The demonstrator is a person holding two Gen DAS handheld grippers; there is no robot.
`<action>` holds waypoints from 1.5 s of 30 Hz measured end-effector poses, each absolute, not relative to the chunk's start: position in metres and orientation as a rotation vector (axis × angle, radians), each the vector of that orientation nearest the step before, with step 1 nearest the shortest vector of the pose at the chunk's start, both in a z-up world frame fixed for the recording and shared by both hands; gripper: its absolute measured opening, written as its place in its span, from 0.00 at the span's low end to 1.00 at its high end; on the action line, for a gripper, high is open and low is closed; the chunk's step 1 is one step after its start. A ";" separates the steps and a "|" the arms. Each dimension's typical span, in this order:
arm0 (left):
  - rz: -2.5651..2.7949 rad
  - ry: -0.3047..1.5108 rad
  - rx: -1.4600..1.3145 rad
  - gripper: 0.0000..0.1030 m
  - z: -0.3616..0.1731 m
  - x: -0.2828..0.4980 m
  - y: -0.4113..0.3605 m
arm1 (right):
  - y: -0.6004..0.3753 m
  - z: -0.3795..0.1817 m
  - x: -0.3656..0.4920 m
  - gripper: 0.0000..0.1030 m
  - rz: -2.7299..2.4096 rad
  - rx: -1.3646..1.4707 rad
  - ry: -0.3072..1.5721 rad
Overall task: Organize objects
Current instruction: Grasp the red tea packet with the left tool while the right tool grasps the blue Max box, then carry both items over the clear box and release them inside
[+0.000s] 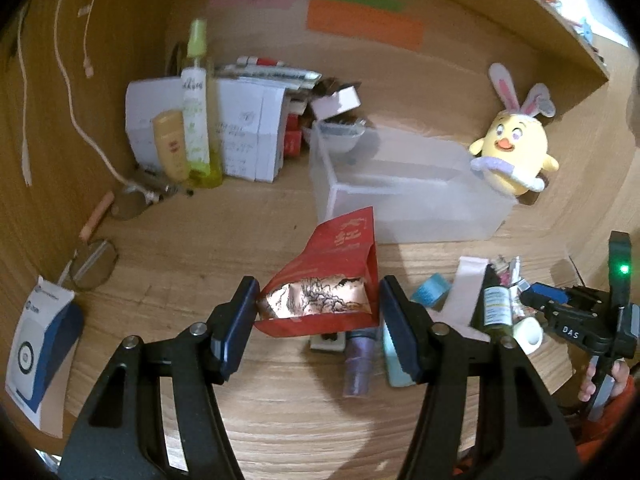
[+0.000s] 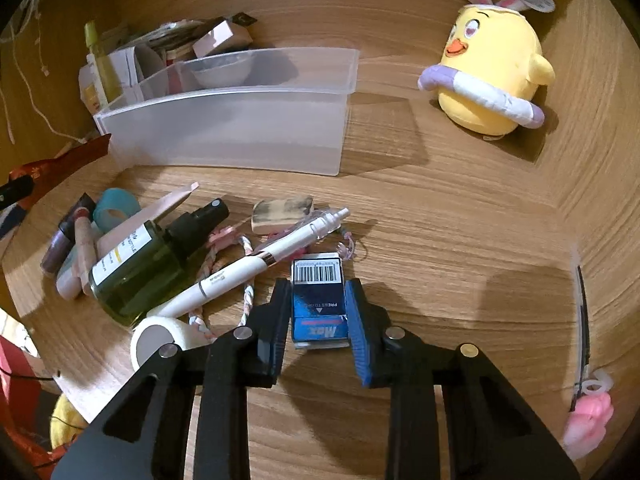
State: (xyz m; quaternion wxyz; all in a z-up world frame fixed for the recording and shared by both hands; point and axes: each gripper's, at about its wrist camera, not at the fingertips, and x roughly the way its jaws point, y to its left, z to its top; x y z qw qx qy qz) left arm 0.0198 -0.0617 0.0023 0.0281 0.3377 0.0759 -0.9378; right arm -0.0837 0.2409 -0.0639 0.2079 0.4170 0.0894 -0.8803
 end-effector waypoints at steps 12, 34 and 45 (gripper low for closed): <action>-2.990 0.190 0.899 0.59 0.034 0.020 -0.038 | 0.260 -0.021 -0.077 0.24 -2.555 1.018 0.147; -3.101 0.111 0.761 0.59 0.077 -0.028 -0.013 | 0.210 0.048 -0.104 0.24 -2.536 0.707 0.156; -3.083 0.109 0.803 0.59 0.083 -0.079 -0.023 | 0.187 0.068 -0.142 0.24 -2.480 0.691 0.135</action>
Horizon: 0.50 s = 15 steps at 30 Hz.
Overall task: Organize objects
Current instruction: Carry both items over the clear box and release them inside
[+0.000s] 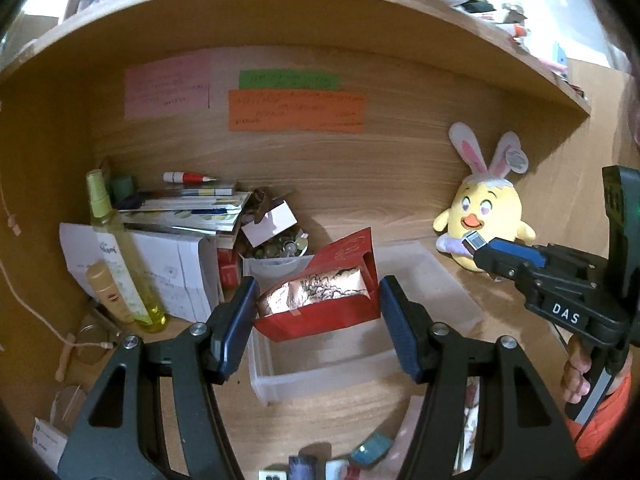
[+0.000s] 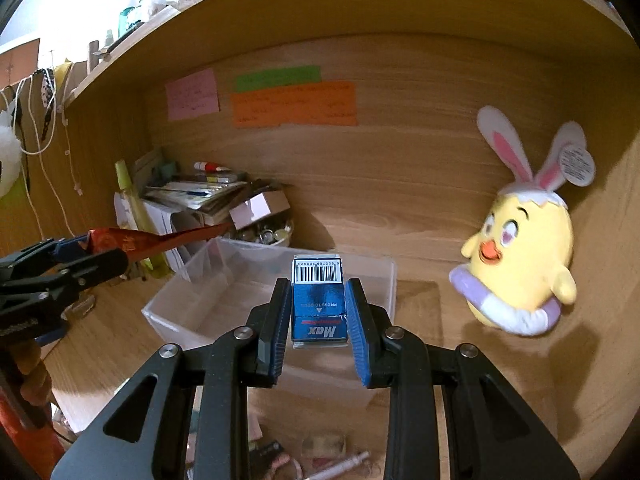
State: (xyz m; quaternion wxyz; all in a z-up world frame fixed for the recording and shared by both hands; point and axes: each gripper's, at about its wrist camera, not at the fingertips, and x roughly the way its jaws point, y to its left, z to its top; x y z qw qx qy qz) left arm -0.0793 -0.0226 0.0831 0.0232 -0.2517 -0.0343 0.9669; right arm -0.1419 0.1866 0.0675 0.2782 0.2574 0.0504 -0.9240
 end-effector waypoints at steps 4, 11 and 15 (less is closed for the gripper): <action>2.992 -0.118 -0.798 0.59 0.082 -0.097 -0.025 | 0.176 0.068 -0.155 0.24 -2.474 0.702 0.155; 2.998 -0.106 -0.853 0.59 0.071 -0.126 -0.024 | 0.160 0.061 -0.177 0.24 -2.470 0.742 0.204; 2.989 -0.107 -0.897 0.59 0.061 -0.141 -0.024 | 0.151 0.050 -0.189 0.24 -2.460 0.780 0.235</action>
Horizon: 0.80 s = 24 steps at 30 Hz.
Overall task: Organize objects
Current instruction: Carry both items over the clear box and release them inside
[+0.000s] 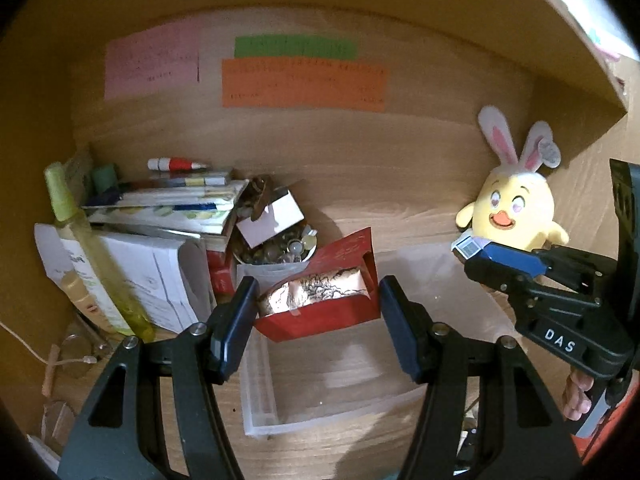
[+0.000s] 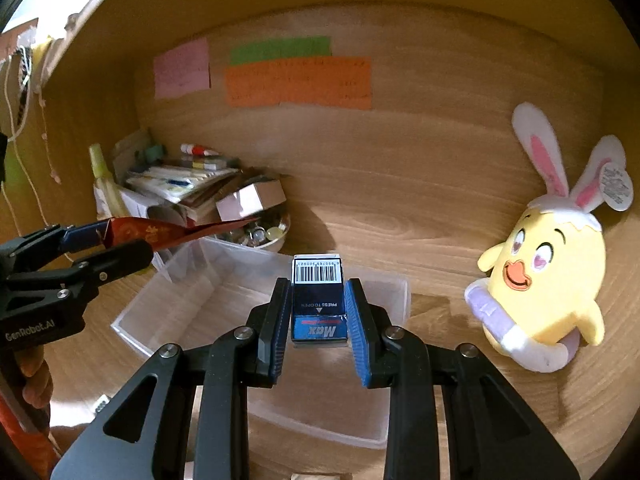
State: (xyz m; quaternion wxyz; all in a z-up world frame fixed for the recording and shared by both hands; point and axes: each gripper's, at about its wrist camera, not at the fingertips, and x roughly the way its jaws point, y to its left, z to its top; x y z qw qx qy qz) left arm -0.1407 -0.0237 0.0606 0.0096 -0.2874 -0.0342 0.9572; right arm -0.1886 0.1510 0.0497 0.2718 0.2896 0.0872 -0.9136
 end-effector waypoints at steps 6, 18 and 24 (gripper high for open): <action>2.965 -0.120 -0.982 0.59 0.042 -0.159 -0.026 | 0.141 0.028 -0.203 0.24 -2.425 0.858 0.259; 2.892 -0.094 -1.142 0.59 0.010 -0.181 -0.021 | 0.130 -0.009 -0.227 0.24 -2.382 1.007 0.307; 2.840 -0.091 -1.198 0.57 0.000 -0.183 -0.016 | 0.128 -0.017 -0.232 0.24 -2.372 1.047 0.328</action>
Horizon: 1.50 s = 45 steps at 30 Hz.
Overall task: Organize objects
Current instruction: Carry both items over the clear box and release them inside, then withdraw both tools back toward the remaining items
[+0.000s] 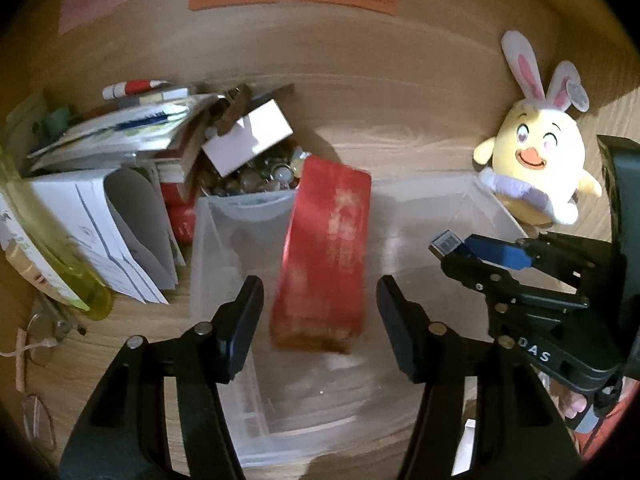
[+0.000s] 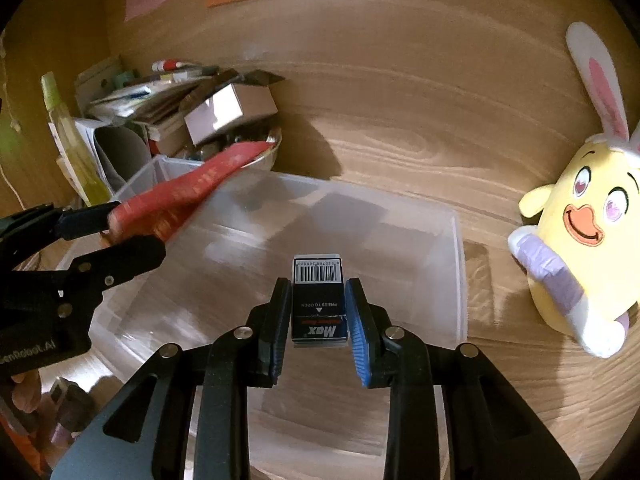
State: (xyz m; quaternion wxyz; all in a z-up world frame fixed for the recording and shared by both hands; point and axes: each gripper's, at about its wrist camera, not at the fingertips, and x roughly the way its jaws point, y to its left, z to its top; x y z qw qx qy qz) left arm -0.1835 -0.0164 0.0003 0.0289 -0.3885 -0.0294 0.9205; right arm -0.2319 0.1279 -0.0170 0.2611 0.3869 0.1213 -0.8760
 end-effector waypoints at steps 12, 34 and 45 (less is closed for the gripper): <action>2.800 -0.108 -1.218 0.58 0.003 -0.174 -0.019 | 0.117 -0.028 -0.231 0.25 -2.349 1.089 0.387; 2.929 -0.097 -1.017 0.94 0.052 -0.107 -0.025 | 0.154 0.031 -0.180 0.75 -2.448 0.904 0.295; 2.961 -0.089 -1.053 0.95 0.039 -0.070 -0.033 | 0.192 0.039 -0.128 0.80 -2.530 0.833 0.280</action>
